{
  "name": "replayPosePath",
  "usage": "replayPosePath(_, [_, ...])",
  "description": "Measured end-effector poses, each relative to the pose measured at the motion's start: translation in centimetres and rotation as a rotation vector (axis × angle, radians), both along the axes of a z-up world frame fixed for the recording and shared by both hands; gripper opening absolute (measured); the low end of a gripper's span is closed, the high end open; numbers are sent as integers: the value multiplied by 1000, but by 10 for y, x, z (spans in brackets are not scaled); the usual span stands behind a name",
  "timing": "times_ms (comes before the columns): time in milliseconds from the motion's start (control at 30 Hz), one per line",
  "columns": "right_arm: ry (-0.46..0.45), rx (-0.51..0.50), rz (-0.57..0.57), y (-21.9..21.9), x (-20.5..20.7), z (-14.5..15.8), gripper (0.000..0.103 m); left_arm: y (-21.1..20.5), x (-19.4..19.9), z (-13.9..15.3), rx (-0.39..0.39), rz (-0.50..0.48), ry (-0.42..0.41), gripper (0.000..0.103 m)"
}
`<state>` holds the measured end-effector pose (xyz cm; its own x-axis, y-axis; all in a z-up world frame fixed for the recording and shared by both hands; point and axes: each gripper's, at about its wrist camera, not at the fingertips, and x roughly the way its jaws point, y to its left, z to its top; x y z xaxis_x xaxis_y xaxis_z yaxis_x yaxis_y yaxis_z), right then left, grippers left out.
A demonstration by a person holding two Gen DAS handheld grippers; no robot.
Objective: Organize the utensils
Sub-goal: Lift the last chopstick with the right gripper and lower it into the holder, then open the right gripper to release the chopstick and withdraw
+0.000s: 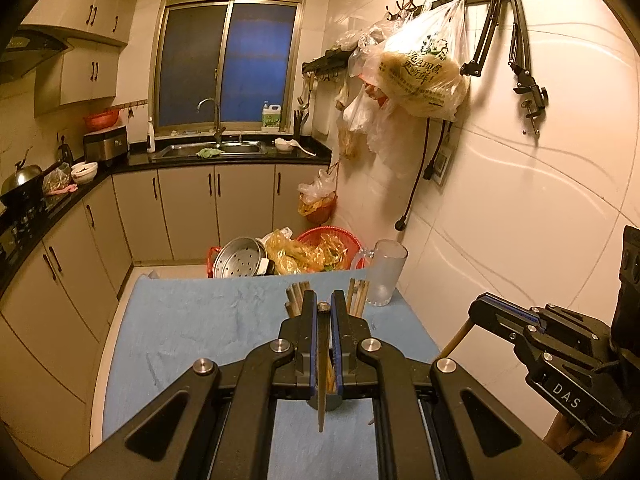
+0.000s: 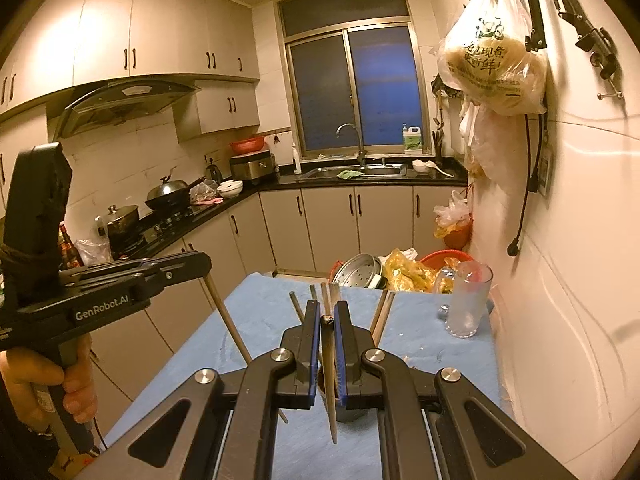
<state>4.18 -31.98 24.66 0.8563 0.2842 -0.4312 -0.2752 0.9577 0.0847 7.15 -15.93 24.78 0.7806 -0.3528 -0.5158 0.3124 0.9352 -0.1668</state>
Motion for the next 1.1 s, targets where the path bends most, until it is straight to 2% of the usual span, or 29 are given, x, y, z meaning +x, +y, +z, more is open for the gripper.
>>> replayPosePath(367, [-68, 23, -37, -10, 11, 23, 8, -12, 18, 16, -19, 3, -48, 7])
replayPosePath(567, [-76, 54, -55, -14, 27, 20, 8, -20, 34, 12, -32, 4, -47, 7])
replayPosePath(833, [-91, 83, -71, -18, 50, 16, 8, -19, 52, -4, -37, 22, -42, 7])
replayPosePath(1100, [-53, 73, -61, -11, 69, -6, 8, -17, 65, -38, -22, 34, 10, 7])
